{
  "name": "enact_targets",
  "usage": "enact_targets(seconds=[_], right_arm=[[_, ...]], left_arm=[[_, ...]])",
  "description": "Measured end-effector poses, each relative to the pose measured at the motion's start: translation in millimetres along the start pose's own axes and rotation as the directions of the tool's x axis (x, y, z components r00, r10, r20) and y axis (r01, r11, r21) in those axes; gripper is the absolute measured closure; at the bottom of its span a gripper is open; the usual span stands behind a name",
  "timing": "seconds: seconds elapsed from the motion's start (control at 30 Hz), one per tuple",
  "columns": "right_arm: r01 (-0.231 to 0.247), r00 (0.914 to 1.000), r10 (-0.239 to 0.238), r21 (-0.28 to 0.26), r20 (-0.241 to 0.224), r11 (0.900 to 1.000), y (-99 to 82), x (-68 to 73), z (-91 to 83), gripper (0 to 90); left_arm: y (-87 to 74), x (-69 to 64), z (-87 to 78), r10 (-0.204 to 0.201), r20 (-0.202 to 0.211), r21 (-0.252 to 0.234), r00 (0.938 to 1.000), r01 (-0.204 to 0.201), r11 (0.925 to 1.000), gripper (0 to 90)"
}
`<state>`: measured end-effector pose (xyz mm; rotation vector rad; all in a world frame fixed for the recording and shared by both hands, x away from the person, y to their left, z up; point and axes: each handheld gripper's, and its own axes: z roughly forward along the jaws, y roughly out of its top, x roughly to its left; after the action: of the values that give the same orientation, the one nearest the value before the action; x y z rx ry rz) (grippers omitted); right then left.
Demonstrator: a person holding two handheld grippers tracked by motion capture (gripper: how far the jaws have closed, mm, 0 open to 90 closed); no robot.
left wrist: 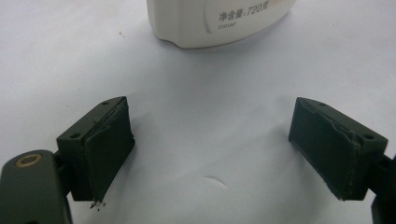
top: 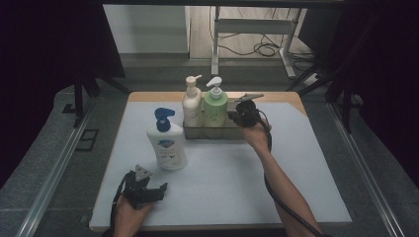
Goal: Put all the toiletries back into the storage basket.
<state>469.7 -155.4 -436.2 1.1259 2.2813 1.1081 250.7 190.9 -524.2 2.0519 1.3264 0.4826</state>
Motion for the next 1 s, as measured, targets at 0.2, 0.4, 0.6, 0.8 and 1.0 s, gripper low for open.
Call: enact_targets(seconds=[0.2,0.4,0.6,0.8,1.0], right_arm=[[-0.044,0.9990,0.044,0.027,0.011,0.9987,-0.4,-4.1,11.9,89.9],[-0.065,0.9979,0.064,0.049,0.012,0.9967,-0.8,-7.5,20.5,89.8],[-0.065,0.9979,0.064,0.078,0.009,0.9948,1.3,-6.0,28.2,89.8],[-0.070,0.9975,0.070,0.091,0.004,0.9934,0.9,-7.1,31.9,89.8],[-0.066,0.9977,0.067,0.100,-0.006,0.9928,-0.8,-3.8,37.8,89.8]], left_arm=[[0.0,-0.1,-0.1,-0.001,0.000,0.000,1.0000,0.001,1.0000,13.0],[0.0,-0.1,-0.1,-0.001,-0.001,0.000,1.0000,0.001,1.0000,13.0],[0.0,-0.1,0.0,-0.001,-0.001,0.000,1.0000,0.001,1.0000,13.0],[0.0,-0.1,0.0,-0.001,0.000,0.000,1.0000,0.001,1.0000,13.0],[0.0,-0.1,-0.1,-0.001,0.000,0.001,1.0000,0.001,1.0000,13.0]])
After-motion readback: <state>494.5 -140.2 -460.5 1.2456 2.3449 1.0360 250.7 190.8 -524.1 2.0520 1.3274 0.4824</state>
